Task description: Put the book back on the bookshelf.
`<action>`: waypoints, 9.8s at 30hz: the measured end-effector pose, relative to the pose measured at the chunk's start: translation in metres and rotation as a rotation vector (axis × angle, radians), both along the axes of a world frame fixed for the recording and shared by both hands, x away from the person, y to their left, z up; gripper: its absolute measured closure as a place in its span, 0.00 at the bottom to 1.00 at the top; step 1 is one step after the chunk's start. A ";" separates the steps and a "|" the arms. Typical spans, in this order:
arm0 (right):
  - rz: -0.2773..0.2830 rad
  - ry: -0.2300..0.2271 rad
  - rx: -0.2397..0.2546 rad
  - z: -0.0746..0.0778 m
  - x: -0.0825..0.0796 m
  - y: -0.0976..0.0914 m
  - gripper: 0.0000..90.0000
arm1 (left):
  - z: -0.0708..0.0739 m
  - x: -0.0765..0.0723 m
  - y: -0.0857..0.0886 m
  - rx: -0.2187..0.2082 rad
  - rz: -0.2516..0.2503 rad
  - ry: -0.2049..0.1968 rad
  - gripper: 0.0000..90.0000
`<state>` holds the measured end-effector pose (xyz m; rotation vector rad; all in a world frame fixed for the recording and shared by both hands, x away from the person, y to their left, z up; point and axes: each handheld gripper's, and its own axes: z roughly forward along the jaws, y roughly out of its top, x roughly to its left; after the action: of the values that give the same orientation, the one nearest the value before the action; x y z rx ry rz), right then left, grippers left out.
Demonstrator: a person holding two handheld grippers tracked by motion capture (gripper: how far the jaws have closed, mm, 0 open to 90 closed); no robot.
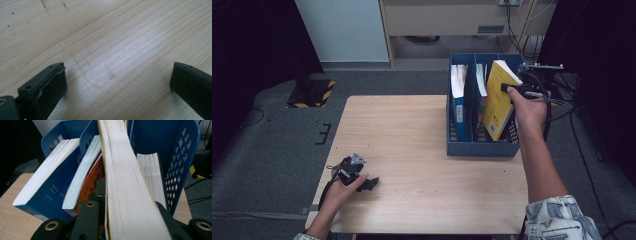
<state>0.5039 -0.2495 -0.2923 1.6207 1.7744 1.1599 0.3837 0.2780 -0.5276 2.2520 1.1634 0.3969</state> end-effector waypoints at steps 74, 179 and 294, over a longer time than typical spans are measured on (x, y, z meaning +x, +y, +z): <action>-0.060 -0.004 -0.022 -0.054 0.020 0.028 0.83 | 0.000 0.001 0.000 0.000 -0.007 -0.003 0.00; -0.045 0.030 -0.022 -0.063 0.032 0.039 0.80 | 0.000 0.001 -0.001 -0.003 -0.009 -0.006 0.00; -0.092 0.016 -0.122 -0.057 0.082 0.042 0.84 | 0.000 0.002 -0.002 -0.002 -0.020 -0.004 0.00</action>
<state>0.5856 -0.2075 -0.3488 1.6251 1.7260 0.9811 0.3858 0.2764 -0.5279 2.2577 1.1381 0.3922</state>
